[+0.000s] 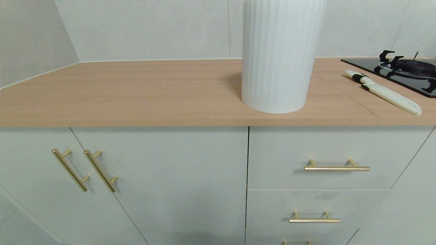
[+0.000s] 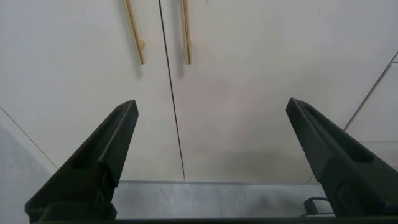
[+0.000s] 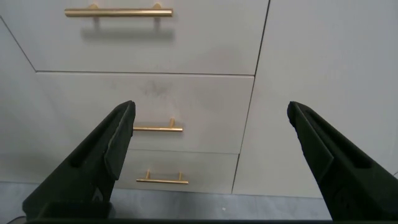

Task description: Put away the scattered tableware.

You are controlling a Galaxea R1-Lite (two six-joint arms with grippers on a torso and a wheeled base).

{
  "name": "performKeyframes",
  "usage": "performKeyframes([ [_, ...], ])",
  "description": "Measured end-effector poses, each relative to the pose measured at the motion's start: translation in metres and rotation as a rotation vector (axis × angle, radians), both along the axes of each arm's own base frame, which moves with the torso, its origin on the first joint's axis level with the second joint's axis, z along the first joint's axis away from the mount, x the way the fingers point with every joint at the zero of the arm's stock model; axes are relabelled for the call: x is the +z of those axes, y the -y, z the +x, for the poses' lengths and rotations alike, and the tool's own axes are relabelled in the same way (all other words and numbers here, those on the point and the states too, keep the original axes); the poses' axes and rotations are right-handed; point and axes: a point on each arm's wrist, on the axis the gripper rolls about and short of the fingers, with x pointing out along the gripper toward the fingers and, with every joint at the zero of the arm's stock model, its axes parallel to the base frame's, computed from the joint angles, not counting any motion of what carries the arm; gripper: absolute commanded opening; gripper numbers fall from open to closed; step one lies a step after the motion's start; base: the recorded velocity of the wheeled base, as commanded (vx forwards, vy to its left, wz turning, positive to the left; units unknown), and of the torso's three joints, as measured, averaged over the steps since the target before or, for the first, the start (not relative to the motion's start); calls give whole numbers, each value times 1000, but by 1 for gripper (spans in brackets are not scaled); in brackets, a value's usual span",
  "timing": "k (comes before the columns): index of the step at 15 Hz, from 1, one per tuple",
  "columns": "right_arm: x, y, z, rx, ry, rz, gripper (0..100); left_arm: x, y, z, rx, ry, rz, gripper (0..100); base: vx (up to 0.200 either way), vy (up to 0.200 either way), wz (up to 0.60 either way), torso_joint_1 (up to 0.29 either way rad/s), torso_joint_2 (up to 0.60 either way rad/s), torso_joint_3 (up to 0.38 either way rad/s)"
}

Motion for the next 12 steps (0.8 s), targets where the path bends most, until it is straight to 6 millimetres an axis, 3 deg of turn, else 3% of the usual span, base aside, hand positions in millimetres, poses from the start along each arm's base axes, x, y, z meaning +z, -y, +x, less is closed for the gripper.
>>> performKeyframes([
  [2,0,0,0,0,0,-2,100,0,0,0,0,0,0,100,0,0,0,0,0,0],
  [4,0,0,0,0,0,-3,100,0,0,0,0,0,0,100,0,0,-600,5,2,-7],
  [12,0,0,0,0,0,-3,100,0,0,0,0,0,0,100,0,0,0,0,0,0],
])
